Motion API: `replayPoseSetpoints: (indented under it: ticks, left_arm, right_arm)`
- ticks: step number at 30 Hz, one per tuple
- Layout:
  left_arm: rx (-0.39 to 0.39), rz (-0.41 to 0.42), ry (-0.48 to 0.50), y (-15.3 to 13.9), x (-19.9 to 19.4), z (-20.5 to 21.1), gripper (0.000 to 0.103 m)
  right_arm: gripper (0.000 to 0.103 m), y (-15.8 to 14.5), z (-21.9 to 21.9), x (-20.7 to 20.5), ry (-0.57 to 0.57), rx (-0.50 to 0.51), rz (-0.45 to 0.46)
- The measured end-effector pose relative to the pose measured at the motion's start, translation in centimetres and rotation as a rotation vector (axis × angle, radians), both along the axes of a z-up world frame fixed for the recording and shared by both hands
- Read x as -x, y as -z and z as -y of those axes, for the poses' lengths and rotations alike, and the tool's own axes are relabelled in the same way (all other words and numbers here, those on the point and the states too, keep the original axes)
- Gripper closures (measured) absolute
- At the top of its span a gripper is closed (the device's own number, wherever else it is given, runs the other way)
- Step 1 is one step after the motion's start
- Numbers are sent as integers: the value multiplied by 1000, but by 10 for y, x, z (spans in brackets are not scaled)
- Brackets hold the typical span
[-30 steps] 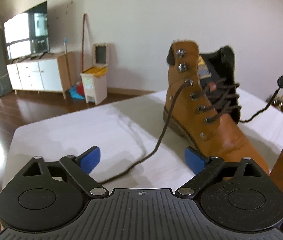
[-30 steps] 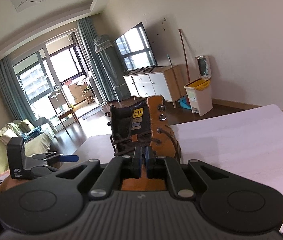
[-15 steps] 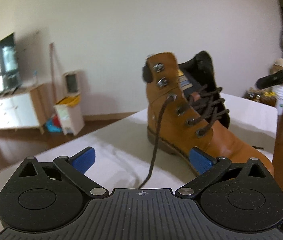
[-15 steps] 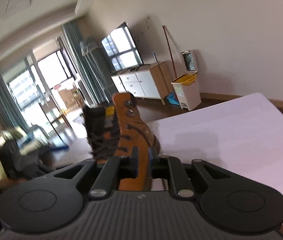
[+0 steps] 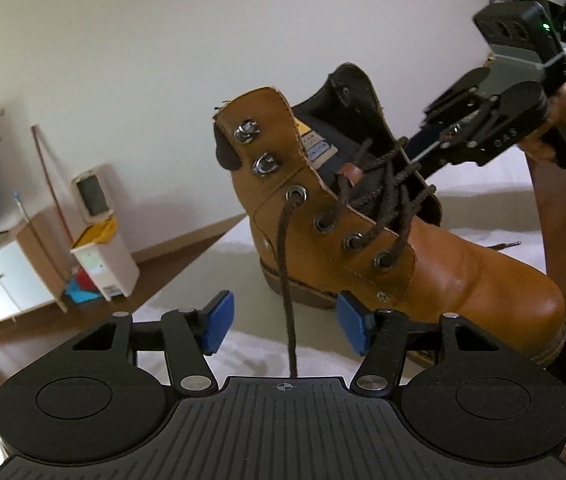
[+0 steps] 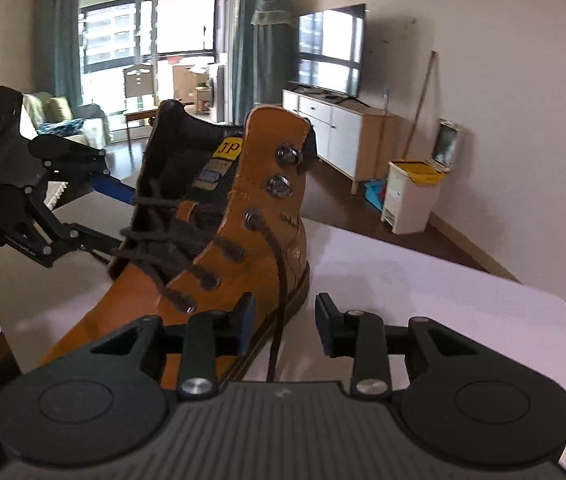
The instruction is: Lace up shoes with both hands
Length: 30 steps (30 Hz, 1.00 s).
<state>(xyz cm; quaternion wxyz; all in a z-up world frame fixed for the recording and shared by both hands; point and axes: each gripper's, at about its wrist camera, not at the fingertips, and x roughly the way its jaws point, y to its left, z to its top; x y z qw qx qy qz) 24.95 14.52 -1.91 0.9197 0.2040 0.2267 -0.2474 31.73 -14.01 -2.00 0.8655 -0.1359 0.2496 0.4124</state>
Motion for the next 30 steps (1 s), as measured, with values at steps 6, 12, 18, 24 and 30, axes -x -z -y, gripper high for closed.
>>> replayPoseSetpoints:
  ticks: [6, 12, 18, 24, 30]
  left_arm:
    - [-8, -34, -14, 2, -11, 10, 100]
    - [-22, 16, -173, -6, 12, -17, 101]
    - [-8, 8, -210, -1, 27, -29, 100]
    - [5, 13, -223, -5, 41, -25, 100]
    - [58, 23, -204, -2, 44, -17, 99]
  right_arm:
    - [99, 6, -9, -2, -14, 5, 21]
    - [101, -7, 21, 17, 116, 29, 102]
    - [99, 2, 25, 25, 135, 41, 60]
    - [84, 7, 23, 37, 152, 23, 27]
    - [54, 1, 35, 36, 171, -44, -17]
